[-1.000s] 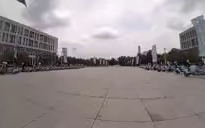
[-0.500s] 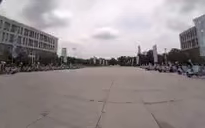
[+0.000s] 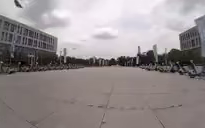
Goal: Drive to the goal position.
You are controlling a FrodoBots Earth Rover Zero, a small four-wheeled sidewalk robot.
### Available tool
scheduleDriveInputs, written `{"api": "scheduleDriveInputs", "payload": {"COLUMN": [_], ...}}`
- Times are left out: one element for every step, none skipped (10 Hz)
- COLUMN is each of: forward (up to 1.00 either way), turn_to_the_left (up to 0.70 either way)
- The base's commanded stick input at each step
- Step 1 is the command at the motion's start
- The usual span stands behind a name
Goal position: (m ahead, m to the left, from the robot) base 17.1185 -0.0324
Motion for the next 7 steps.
{"api": "scheduleDriveInputs", "payload": {"forward": [0.45,0.45,0.45,0.45,0.45,0.45,0.45], "turn_to_the_left": [0.00,0.00,0.00,0.00,0.00,0.00,0.00]}}
